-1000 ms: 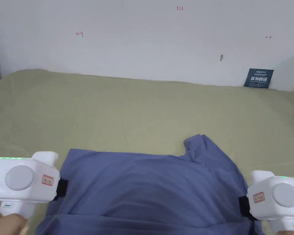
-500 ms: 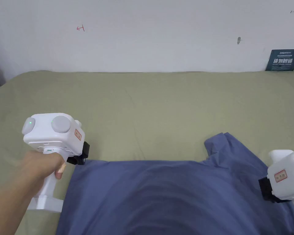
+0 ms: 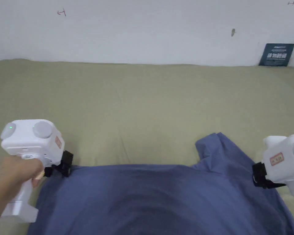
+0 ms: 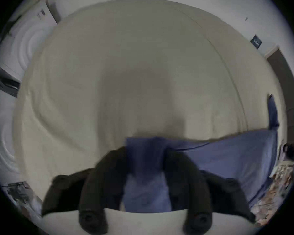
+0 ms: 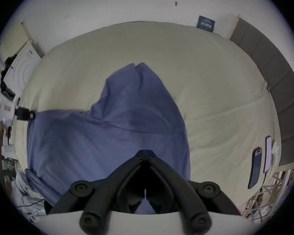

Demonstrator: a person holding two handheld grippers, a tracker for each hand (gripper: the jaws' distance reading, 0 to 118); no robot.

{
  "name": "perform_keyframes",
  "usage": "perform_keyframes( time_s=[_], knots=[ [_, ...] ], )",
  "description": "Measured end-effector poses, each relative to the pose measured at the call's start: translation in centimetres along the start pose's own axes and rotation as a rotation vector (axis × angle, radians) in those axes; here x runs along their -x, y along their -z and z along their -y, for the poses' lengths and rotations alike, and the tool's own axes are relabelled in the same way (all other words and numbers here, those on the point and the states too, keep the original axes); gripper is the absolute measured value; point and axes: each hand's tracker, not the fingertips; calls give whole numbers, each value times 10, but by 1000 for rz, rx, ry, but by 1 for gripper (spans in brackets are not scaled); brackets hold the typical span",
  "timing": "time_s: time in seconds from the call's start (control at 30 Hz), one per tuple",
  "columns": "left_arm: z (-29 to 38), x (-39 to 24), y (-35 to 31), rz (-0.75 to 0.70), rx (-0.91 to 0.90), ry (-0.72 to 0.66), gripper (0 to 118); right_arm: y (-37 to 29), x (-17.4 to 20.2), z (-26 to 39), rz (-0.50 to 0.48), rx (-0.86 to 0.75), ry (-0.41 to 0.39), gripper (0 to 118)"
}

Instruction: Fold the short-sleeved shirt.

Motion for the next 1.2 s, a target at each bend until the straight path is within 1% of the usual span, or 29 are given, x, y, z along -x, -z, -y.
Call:
perform_keyframes(
  time_s=[0.03, 0.07, 0.1, 0.13, 0.17, 0.2, 0.23, 0.27, 0.3, 0.33, 0.4, 0.43, 0.47, 0.5, 0.53, 0.57, 0.6, 0.67, 0.7, 0.73, 0.77, 0.8, 0.87, 0.9, 1.03, 1.17, 1.2],
  knots=[
    [2, -1, -6, 18, -30, 29, 15, 5, -7, -7, 0, 18, 17, 0],
    [4, 0, -11, 80, -43, 32, 2, 9, -12, -12, 10, 39, 32, 0],
    [6, 2, -14, 148, -49, 4, 2, 17, -19, -21, 59, 89, 41, 2],
    [8, 1, -17, 157, -60, -9, 2, 23, -24, -29, 103, 117, 49, 7],
    [11, -1, -19, 117, -63, 14, 2, 28, -27, -35, 143, 116, 44, 17],
    [10, 5, -19, 97, -78, 61, 2, 35, -30, -42, 171, 115, 9, 44],
    [10, 8, -19, 102, -69, 52, 2, 41, -32, -50, 175, 121, -16, 73],
    [10, 12, -19, 114, -62, 45, 2, 48, -32, -54, 152, 129, -5, 96],
    [11, 15, -18, 130, -61, 34, 2, 55, -34, -62, 150, 143, -8, 102],
    [3, 23, -14, 148, -56, 15, 2, 60, -36, -67, 137, 133, -5, 98],
    [0, 30, -8, 161, -42, -5, 2, 72, -38, -77, 116, 119, 10, 97],
    [0, 32, -5, 163, -39, -9, 2, 77, -39, -77, 94, 130, 29, 97],
    [12, 14, -19, 149, -47, -10, 2, 86, -40, -79, 103, 148, 54, 97],
    [15, 11, -19, 151, -43, -12, 2, 91, -41, -78, 88, 171, 77, 97],
    [17, 9, -18, 152, -43, -13, 2, 96, -42, -77, 67, 200, 84, 96],
    [19, 7, -17, 150, -38, -13, 2, 98, -42, -77, 64, 214, 85, 91],
    [22, 2, -21, 144, -32, -5, 2, 97, -41, -75, 56, 234, 87, 65],
    [27, -4, -21, 138, -25, 7, 2, 92, -38, -67, 64, 220, 109, 2],
    [30, -7, -22, 137, -25, 9, 2, 88, -35, -65, 62, 199, 132, 1],
    [18, 6, -15, 150, -15, 8, 2, 85, -32, -64, 67, 188, 125, 1],
    [16, 8, -16, 147, -24, 12, 2, 80, -35, -67, 70, 183, 92, 1],
    [17, 9, -18, 146, -32, 14, 2, 76, -35, -67, 75, 171, 81, 1],
    [22, 10, -31, 156, -62, 5, 2, 61, -37, -66, 60, 140, 109, 1],
    [28, 8, -42, 166, -76, 6, 2, 50, -37, -65, 43, 129, 95, 1],
    [49, 14, -86, 196, -128, 44, 2, -6, -29, -50, 32, 57, -9, 1],
    [83, 22, -128, 200, -196, 59, 2, -59, -28, -18, 14, 4, -24, 1],
    [97, 23, -138, 207, -204, 61, 2, -72, -29, -3, 12, -16, -17, 1]
  ],
)
